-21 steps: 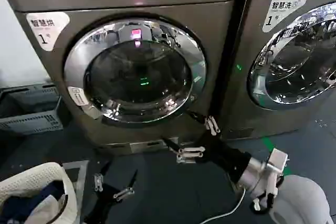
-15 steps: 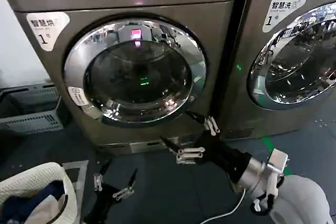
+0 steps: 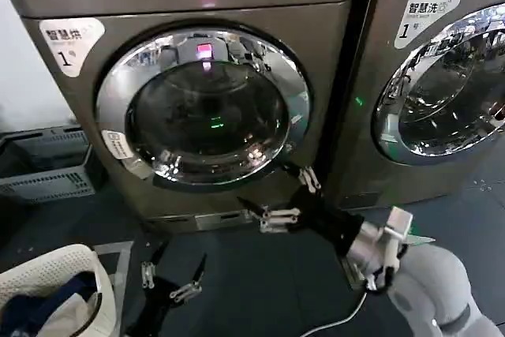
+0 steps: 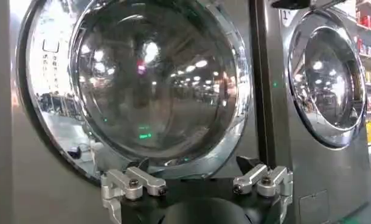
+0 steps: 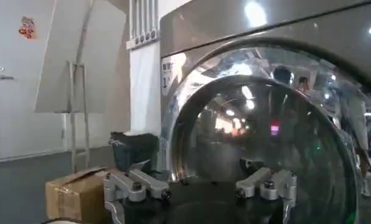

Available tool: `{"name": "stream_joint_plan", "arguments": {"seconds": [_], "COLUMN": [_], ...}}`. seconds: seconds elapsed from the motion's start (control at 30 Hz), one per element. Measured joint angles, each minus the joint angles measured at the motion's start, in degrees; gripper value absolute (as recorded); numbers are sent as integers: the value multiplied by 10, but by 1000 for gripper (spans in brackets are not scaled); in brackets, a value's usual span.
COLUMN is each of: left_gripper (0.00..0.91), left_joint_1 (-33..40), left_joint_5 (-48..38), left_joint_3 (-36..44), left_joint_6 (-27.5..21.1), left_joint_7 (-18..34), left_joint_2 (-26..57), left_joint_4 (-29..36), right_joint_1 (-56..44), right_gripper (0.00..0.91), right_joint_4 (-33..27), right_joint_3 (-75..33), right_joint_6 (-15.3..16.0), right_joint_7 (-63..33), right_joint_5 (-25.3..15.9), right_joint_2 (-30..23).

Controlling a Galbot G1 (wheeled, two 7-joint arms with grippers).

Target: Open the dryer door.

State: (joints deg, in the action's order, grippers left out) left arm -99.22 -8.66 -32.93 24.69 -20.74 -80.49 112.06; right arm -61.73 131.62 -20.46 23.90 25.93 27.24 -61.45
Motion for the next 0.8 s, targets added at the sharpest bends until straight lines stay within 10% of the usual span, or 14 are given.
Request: {"name": "stream_joint_plan", "arguments": {"seconds": [0.8], "left_gripper": [907], "left_joint_1": [6], "left_joint_5": [26], "left_joint_3": [5], "left_joint_6": [-22], "left_joint_7": [21], "left_joint_2": [-4], "left_joint_4": [12], "right_joint_1": [180], "right_gripper": [907], "right_joint_4": [-177], "right_joint_3": [196], "right_joint_6": [-20], "right_joint_7": [-21], "right_joint_5": [-46], "right_joint_2": [-68]}}
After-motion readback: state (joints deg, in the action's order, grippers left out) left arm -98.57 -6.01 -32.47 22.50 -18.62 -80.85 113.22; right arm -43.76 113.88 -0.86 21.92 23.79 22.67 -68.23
